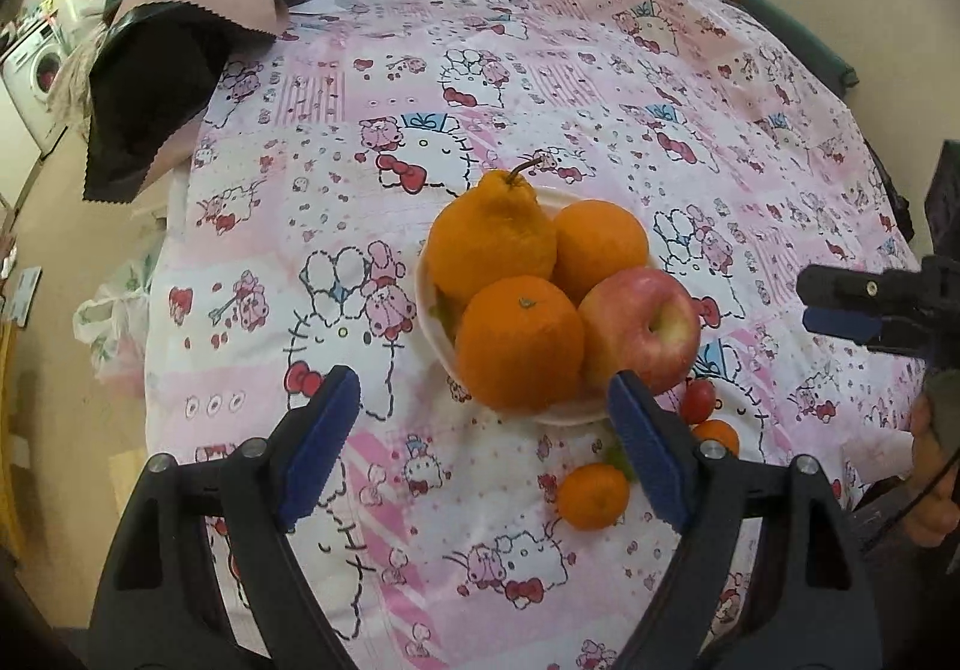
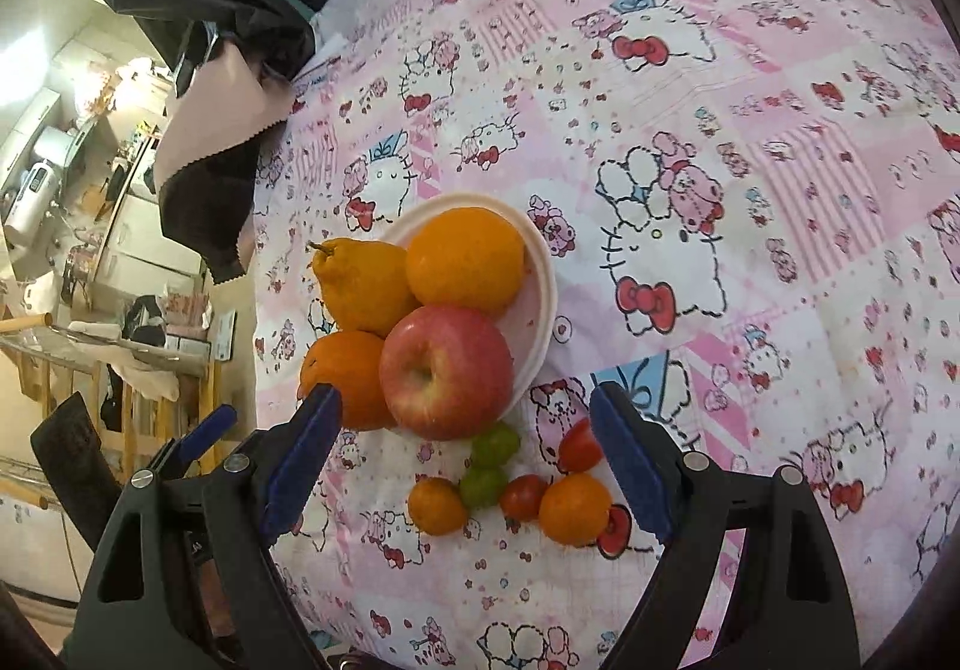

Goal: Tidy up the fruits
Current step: 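Open both tools and withdraw them from the filled plate, then grasp a small mandarin with the left tool while the right tool grasps the orange by the tomatoes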

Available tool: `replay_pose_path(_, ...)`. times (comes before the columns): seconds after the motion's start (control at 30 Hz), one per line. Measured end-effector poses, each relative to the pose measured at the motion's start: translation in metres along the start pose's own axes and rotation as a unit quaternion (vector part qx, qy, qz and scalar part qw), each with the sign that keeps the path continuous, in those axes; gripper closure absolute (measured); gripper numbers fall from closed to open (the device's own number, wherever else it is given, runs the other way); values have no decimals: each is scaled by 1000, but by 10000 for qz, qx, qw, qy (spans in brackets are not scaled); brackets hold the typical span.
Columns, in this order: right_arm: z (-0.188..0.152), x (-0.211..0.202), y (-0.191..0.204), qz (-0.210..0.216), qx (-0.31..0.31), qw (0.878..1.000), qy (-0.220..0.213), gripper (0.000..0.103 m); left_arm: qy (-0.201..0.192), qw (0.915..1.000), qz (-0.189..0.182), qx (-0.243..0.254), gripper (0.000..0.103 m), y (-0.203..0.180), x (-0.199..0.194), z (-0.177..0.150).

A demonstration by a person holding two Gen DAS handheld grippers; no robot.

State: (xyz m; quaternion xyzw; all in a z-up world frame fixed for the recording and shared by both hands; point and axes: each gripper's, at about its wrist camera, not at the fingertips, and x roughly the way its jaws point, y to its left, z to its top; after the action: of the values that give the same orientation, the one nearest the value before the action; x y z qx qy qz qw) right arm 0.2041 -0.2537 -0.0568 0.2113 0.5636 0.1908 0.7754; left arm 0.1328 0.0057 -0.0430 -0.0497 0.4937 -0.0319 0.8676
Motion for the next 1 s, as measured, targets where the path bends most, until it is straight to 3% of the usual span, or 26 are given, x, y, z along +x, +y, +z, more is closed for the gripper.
replay_pose_path(0.5, -52, -21, -17, -375, 225, 9988, -235, 16, 222, 9992, 59, -316, 21, -12, -4, -33)
replay_pose_path(0.9, -63, -15, -50, -566, 711, 9958, -82, 16, 901, 9933, -21, -723, 21, -25, 33, -43)
replay_pose_path(1.0, -61, -11, -59, -427, 963, 9944, 16, 16, 1026, 9907, -32, -890, 21, -22, 41, -42)
